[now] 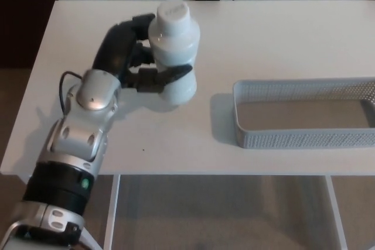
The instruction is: The robot walk up to a desk on which a bottle is kept on the left hand side and a container is kept on the right hand side. The robot uses its left hand to pick up the bottle and places it in the container.
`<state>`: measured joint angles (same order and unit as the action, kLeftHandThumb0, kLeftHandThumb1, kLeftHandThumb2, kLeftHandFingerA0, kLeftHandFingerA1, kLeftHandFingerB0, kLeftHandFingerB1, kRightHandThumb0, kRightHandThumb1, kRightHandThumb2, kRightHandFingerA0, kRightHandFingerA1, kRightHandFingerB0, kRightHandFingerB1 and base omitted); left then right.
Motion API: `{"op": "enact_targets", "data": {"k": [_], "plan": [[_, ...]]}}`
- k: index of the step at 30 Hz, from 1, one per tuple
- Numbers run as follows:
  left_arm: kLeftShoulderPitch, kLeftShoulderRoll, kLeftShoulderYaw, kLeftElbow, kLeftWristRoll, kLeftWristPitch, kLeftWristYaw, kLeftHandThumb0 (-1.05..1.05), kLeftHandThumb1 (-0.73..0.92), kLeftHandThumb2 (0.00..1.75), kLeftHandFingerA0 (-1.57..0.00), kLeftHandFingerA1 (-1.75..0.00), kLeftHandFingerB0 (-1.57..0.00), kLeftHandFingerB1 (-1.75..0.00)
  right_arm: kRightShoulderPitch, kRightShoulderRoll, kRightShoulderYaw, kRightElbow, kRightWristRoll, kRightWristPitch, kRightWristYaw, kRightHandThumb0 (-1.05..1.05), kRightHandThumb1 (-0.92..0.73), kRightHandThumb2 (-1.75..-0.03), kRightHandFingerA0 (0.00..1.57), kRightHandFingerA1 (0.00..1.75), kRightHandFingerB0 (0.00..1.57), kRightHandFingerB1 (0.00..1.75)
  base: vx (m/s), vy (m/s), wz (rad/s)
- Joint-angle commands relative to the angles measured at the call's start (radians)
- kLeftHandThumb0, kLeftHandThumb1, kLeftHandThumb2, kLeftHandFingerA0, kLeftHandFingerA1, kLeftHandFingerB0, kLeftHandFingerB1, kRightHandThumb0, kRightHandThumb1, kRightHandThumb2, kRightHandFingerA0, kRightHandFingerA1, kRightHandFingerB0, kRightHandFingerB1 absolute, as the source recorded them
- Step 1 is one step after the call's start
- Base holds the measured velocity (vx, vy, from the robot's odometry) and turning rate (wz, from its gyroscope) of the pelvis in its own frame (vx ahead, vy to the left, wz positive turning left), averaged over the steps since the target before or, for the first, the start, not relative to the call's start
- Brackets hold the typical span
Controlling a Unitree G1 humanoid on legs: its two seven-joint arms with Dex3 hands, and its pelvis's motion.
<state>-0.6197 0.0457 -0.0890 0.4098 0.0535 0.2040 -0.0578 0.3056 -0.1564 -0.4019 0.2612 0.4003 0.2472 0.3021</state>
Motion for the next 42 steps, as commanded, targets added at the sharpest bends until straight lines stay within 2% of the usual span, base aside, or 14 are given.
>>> {"op": "enact_targets", "data": {"k": [1,2,3,4,5,6,13,20,21,23,26,29,30,42], "plan": [[-0.038,-0.015,0.034,-0.136,-0.063,0.108,-0.03,-0.06,0.8,0.74,-0.99,-1.31,-0.81,-0.94,0.001,-0.018,-0.003,-0.005,0.001,0.01,0.004,-0.17,-0.38,-0.88,0.29,0.59,0.37,0.61,0.0,0.0,0.0],[-0.047,-0.032,0.035,-0.167,-0.068,0.118,-0.035,-0.08,0.79,0.67,-0.96,-1.33,-0.83,-0.91,0.0,-0.018,0.001,-0.005,-0.004,0.008,0.003,-0.18,-0.37,-0.87,0.31,0.6,0.38,0.61,0.0,0.0,0.0],[-0.061,-0.046,0.023,-0.186,-0.061,0.129,-0.034,-0.08,0.78,0.61,-0.98,-1.1,-0.83,-0.7,-0.001,-0.017,0.004,-0.007,-0.007,0.006,0.0,-0.2,-0.57,-0.57,0.39,0.53,0.46,0.51,0.0,0.0,0.0],[-0.078,-0.061,0.007,-0.207,-0.051,0.143,-0.032,-0.08,0.78,0.61,-0.98,-1.1,-0.83,-0.7,-0.003,-0.015,0.006,-0.009,-0.01,0.004,-0.004,-0.2,-0.57,-0.57,0.39,0.53,0.46,0.51,0.0,0.0,0.0],[-0.091,-0.08,0.002,-0.215,-0.054,0.163,-0.029,-0.07,0.77,0.62,-0.99,-0.84,-0.84,-0.73,-0.005,-0.017,0.006,-0.01,-0.006,0.011,-0.003,-0.2,-0.6,-0.57,0.39,0.52,0.46,0.51,0.0,0.0,0.0],[-0.114,-0.121,-0.003,-0.215,-0.072,0.177,-0.03,-0.02,0.77,0.7,-1.09,-1.1,-0.9,-0.89,-0.009,-0.018,0.003,-0.006,-0.001,0.019,-0.002,-0.25,-0.54,-0.67,0.39,0.56,0.45,0.55,0.0,0.0,0.0],[-0.178,-0.222,-0.076,-0.186,-0.028,0.184,-0.015,-0.24,0.63,0.86,-1.09,-1.18,-0.99,-0.95,-0.015,-0.016,0.012,-0.004,-0.019,0.013,-0.021,-0.21,-0.59,-0.57,0.44,0.54,0.5,0.52,0.0,0.0,0.0],[-0.208,-0.322,-0.201,-0.093,0.028,0.185,-0.004,-0.14,0.62,0.9,-1.1,-1.16,-0.98,-0.94,-0.008,-0.022,0.013,0.004,-0.019,-0.002,-0.006,-0.2,-0.6,-0.57,0.4,0.52,0.47,0.52,0.0,0.0,0.0],[-0.211,-0.325,-0.218,-0.08,0.041,0.179,0.003,-0.12,0.54,1.08,-1.16,-1.12,-0.97,-0.98,-0.009,-0.021,0.012,0.004,-0.018,-0.001,-0.008,-0.19,-0.6,-0.57,0.4,0.53,0.47,0.52,0.0,0.0,0.0],[-0.214,-0.329,-0.247,-0.057,0.059,0.173,0.013,-0.14,0.66,0.89,-1.12,-1.17,-0.94,-0.97,-0.008,-0.019,0.013,0.002,-0.018,-0.002,-0.009,-0.2,-0.59,-0.57,0.41,0.52,0.47,0.52,0.0,0.0,0.0],[-0.21,-0.341,-0.28,-0.021,0.072,0.167,0.021,-0.16,0.66,0.85,-1.1,-1.19,-0.94,-0.92,-0.003,-0.021,0.016,0.001,-0.024,-0.012,-0.005,-0.2,-0.6,-0.57,0.42,0.52,0.49,0.52,0.0,0.0,0.0],[-0.191,-0.352,-0.297,0.005,0.073,0.174,0.029,-0.11,0.66,0.91,-1.08,-1.22,-0.92,-0.98,-0.002,-0.018,0.016,-0.002,-0.022,-0.014,-0.004,-0.22,-0.58,-0.56,0.41,0.54,0.49,0.53,0.0,0.0,0.0],[-0.183,-0.352,-0.299,0.019,0.07,0.172,0.032,-0.12,0.57,1.11,-1.17,-1.15,-0.95,-0.99,-0.004,-0.02,0.018,-0.004,-0.026,-0.012,-0.008,-0.23,-0.57,-0.56,0.43,0.53,0.49,0.52,0.0,0.0,0.0],[-0.144,-0.315,-0.29,0.075,0.077,0.124,0.053,-0.24,0.55,1.12,-1.23,-1.27,-1.03,-1.09,-0.013,-0.025,0.02,-0.033,-0.032,0.013,-0.029,-0.2,-0.58,-0.56,0.45,0.54,0.51,0.52,0.0,0.0,0.0]]}}
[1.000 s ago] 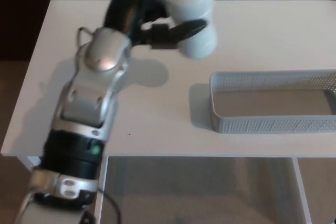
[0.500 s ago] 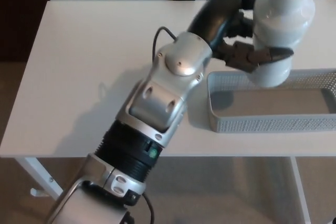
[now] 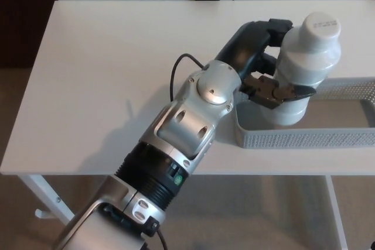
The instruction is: The robot walk up to a desk on which a bottle is kept on the left hand side and a container is kept on the right hand side. The robot uses its left hand to pick up the bottle and places it in the container.
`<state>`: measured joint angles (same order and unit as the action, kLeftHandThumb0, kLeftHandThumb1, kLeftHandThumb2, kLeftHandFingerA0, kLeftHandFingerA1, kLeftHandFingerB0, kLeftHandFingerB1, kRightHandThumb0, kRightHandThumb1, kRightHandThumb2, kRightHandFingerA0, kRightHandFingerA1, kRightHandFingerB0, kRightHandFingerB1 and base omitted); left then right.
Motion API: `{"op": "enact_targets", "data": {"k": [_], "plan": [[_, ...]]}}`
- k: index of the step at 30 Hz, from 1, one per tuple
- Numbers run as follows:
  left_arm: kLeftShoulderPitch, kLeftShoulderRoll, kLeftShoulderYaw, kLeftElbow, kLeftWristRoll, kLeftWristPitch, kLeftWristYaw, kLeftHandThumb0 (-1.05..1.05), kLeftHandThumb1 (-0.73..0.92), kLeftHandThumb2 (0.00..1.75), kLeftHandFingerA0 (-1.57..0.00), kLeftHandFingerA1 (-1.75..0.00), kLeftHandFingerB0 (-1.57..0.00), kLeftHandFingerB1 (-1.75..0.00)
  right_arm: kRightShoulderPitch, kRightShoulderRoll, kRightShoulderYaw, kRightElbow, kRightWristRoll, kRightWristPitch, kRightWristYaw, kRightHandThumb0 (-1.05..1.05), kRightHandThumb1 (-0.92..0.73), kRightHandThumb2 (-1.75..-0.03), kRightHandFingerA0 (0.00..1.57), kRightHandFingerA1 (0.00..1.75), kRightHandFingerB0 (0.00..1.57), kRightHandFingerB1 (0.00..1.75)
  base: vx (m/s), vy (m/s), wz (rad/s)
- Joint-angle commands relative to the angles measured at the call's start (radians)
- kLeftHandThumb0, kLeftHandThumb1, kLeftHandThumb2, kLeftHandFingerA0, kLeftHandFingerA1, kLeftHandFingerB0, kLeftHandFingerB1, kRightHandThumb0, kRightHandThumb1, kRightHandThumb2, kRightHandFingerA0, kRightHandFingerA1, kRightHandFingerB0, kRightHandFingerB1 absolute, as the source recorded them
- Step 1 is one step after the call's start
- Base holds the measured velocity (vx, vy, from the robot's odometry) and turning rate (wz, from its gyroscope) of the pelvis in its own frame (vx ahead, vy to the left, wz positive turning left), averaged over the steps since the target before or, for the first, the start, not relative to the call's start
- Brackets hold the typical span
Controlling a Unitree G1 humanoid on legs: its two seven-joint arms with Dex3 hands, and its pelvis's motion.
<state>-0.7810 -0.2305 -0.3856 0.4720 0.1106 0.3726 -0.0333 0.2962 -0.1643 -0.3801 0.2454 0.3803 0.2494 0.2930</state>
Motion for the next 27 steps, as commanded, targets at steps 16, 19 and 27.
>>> {"op": "enact_targets", "data": {"k": [16,19,27], "plan": [[0.035,0.033,-0.022,-0.024,0.002,-0.04,-0.127,-0.92,0.56,0.58,0.0,0.0,0.0,0.0,-0.014,-0.021,0.005,-0.025,-0.028,0.017,-0.027,-0.22,-0.58,-0.57,0.46,0.54,0.52,0.52,0.0,0.0,0.0],[0.036,0.042,-0.026,-0.033,0.009,-0.05,-0.136,-0.94,0.56,0.58,0.0,0.0,0.0,0.0,-0.022,-0.019,0.002,-0.025,-0.029,0.023,-0.037,-0.21,-0.57,-0.56,0.48,0.55,0.53,0.52,0.0,0.0,0.0],[0.011,0.076,0.005,-0.159,0.002,-0.033,-0.168,-0.94,0.58,0.59,0.0,0.0,0.0,0.0,-0.019,-0.026,0.003,-0.022,-0.029,0.019,-0.026,-0.21,-0.57,-0.56,0.48,0.56,0.53,0.53,0.0,0.0,0.0]]}}
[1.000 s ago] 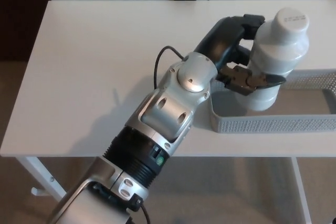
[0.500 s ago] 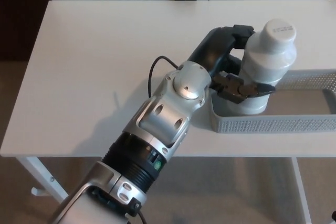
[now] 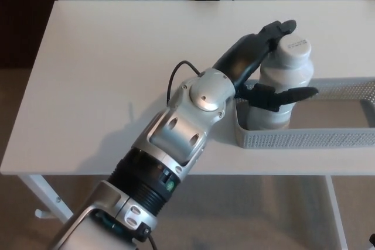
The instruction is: The robot walk up to a desk on which a bottle is kept on the left hand side and a container is kept on the right hand side. The robot uses its left hand to pick up the bottle and places it in the container.
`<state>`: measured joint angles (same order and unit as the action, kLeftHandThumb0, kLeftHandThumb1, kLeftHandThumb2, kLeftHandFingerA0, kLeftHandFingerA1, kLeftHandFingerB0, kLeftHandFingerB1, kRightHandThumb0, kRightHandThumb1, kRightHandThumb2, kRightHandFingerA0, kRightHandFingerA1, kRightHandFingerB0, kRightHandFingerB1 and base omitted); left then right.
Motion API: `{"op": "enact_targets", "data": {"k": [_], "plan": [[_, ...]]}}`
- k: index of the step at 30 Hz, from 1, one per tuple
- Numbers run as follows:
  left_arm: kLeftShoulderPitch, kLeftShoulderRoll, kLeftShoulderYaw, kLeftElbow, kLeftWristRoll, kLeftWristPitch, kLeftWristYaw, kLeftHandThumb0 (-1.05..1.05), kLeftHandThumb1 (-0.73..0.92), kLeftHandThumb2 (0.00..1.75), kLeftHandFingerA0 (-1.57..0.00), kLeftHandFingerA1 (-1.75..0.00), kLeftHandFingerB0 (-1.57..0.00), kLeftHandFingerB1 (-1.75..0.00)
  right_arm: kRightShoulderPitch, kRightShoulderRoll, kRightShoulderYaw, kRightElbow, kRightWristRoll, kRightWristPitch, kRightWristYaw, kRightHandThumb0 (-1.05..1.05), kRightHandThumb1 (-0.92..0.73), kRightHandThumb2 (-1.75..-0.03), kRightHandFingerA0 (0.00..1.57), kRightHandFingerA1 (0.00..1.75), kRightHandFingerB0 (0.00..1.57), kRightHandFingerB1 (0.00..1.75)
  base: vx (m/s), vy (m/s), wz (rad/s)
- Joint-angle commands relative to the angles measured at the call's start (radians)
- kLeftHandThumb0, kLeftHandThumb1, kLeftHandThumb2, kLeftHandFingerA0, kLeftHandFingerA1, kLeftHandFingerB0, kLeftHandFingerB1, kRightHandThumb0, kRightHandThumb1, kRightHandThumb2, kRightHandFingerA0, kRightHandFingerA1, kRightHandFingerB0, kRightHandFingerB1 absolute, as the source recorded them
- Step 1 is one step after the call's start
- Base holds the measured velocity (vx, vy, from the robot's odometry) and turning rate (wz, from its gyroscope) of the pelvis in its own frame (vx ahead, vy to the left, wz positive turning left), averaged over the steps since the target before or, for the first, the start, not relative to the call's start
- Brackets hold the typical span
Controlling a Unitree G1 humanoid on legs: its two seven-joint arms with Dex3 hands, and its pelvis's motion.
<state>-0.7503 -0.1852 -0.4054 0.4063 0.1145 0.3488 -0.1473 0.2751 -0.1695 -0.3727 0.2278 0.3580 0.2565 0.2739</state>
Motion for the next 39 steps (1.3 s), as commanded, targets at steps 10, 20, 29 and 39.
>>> {"op": "enact_targets", "data": {"k": [10,20,29,39], "plan": [[-0.089,0.069,0.176,-0.464,-0.133,0.072,-0.131,-0.84,0.56,0.58,0.0,0.0,0.0,0.0,-0.003,-0.021,0.011,0.011,-0.021,0.001,-0.005,-0.2,-0.61,-0.57,0.46,0.53,0.5,0.51,0.0,0.0,0.0],[-0.148,0.295,0.635,-0.965,-0.441,0.285,-0.158,-0.83,0.46,0.87,0.0,0.0,0.0,-0.06,0.007,-0.033,0.017,0.041,-0.018,0.001,0.022,-0.19,-0.62,-0.58,0.45,0.54,0.5,0.52,0.0,0.0,0.0],[0.197,0.489,1.014,-1.069,-0.647,0.234,-0.281,-0.79,0.46,0.83,0.0,-0.02,0.0,-0.06,0.016,-0.046,0.021,0.049,-0.031,-0.011,0.029,-0.2,-0.64,-0.58,0.45,0.52,0.51,0.51,0.0,0.0,0.0],[0.859,0.378,1.289,-0.916,-0.696,0.054,-0.518,-0.82,0.49,0.82,0.0,-0.02,0.0,0.0,0.032,-0.053,0.018,0.034,-0.032,0.001,0.029,-0.2,-0.63,-0.58,0.41,0.51,0.51,0.52,0.0,0.0,0.0]]}}
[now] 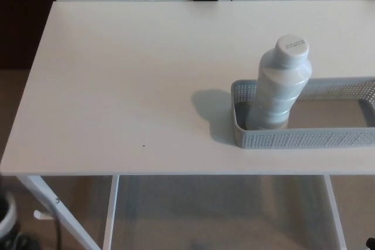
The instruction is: The robot walk up to a desk on which a bottle is kept on the left hand side and a container is kept on the right hand side. The robot uses its left hand to pick up the bottle and places it in the container.
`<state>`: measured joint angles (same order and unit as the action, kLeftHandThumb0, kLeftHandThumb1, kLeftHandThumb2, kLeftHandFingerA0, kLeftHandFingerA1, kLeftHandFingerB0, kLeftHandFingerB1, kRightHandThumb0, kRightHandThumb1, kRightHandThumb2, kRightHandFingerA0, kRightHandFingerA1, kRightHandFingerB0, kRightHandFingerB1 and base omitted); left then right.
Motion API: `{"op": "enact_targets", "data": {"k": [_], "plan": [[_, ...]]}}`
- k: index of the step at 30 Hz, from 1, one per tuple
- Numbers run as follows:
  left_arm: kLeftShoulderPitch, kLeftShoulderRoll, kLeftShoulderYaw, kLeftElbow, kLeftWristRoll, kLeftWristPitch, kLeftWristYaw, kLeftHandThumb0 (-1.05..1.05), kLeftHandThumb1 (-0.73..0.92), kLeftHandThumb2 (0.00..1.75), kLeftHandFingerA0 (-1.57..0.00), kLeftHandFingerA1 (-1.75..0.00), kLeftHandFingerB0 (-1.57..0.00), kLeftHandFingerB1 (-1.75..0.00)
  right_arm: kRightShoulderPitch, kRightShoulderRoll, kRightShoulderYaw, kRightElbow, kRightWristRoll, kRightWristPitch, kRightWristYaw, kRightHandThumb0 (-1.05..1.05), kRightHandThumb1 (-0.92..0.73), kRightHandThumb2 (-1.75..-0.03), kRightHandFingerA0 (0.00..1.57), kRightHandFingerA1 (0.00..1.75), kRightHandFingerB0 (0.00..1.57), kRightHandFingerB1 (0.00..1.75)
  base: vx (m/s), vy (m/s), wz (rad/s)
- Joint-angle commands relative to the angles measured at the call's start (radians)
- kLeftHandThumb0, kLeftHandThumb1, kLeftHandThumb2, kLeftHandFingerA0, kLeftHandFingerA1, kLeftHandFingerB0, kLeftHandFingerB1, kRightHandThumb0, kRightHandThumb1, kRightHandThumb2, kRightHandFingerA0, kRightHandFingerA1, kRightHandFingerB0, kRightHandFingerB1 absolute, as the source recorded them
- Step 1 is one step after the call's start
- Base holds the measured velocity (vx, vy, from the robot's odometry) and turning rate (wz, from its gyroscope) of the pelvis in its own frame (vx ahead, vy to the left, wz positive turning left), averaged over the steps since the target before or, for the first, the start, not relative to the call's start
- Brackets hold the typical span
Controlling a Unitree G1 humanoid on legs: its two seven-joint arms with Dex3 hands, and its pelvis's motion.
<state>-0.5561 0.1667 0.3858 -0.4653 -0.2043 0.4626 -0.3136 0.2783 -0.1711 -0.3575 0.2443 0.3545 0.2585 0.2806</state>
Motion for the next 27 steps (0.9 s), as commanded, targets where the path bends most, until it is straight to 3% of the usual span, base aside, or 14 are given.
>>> {"op": "enact_targets", "data": {"k": [1,7,8,9,14,16,18,21,22,27], "plan": [[0.689,0.021,0.506,-0.021,-0.377,-0.07,-0.363,-0.82,0.49,0.82,0.0,-0.02,0.0,0.0,0.028,-0.053,0.004,0.017,-0.031,-0.002,0.022,-0.2,-0.63,-0.58,0.41,0.51,0.51,0.52,0.0,0.0,0.0],[0.774,-0.006,0.515,0.185,-0.321,-0.101,-0.337,-0.67,0.42,0.75,0.0,-0.04,0.0,-0.09,-0.016,-0.057,-0.025,0.049,-0.013,0.002,0.001,-0.19,-0.61,-0.57,0.47,0.54,0.54,0.53,0.0,0.0,0.0],[0.803,-0.003,0.495,0.26,-0.265,-0.152,-0.335,-0.75,0.47,0.77,0.0,-0.01,0.0,0.0,-0.019,-0.056,-0.028,0.052,-0.012,0.001,-0.002,-0.2,-0.61,-0.57,0.45,0.54,0.54,0.54,0.0,0.0,0.0],[0.842,0.005,0.452,0.382,-0.174,-0.242,-0.322,-0.75,0.5,0.8,0.0,-0.08,0.0,-0.01,-0.019,-0.057,-0.03,0.054,-0.011,-0.004,0.0,-0.19,-0.62,-0.58,0.43,0.52,0.52,0.53,0.0,0.0,0.0],[0.889,0.004,0.393,0.507,-0.09,-0.333,-0.29,-0.75,0.54,0.83,0.0,-0.1,0.0,-0.04,-0.013,-0.064,-0.041,0.055,-0.006,-0.006,0.006,-0.19,-0.63,-0.58,0.43,0.52,0.52,0.53,0.0,0.0,0.01],[0.933,0.022,0.3,0.727,0.026,-0.426,-0.224,-0.77,0.7,1.06,0.0,-0.23,0.0,-0.19,0.006,-0.07,-0.047,0.048,-0.005,-0.003,0.011,-0.2,-0.61,-0.57,0.41,0.51,0.49,0.51,0.0,0.0,0.0],[0.953,0.038,0.231,0.922,0.113,-0.514,-0.165,-0.78,0.69,1.05,0.0,-0.2,0.0,-0.19,0.017,-0.072,-0.051,0.045,-0.001,-0.004,0.018,-0.2,-0.61,-0.57,0.4,0.51,0.49,0.52,0.0,0.0,0.0],[0.954,0.062,0.175,1.054,0.162,-0.541,-0.114,-0.79,0.7,0.93,0.0,-0.19,0.0,-0.16,0.021,-0.07,-0.058,0.039,0.007,-0.001,0.018,-0.19,-0.61,-0.57,0.4,0.5,0.49,0.52,0.0,0.0,0.0],[0.947,0.075,0.149,1.106,0.186,-0.549,-0.087,-0.78,0.73,1.09,0.0,-0.23,0.0,-0.2,0.022,-0.073,-0.06,0.037,0.007,0.001,0.018,-0.19,-0.6,-0.57,0.4,0.5,0.49,0.52,0.0,0.0,0.0],[0.913,0.112,0.08,1.292,0.234,-0.597,-0.005,-0.82,0.74,1.1,0.0,-0.24,-0.01,-0.19,0.023,-0.09,-0.055,0.036,-0.003,0.001,0.024,-0.2,-0.61,-0.57,0.41,0.5,0.5,0.52,0.0,0.0,0.0]]}}
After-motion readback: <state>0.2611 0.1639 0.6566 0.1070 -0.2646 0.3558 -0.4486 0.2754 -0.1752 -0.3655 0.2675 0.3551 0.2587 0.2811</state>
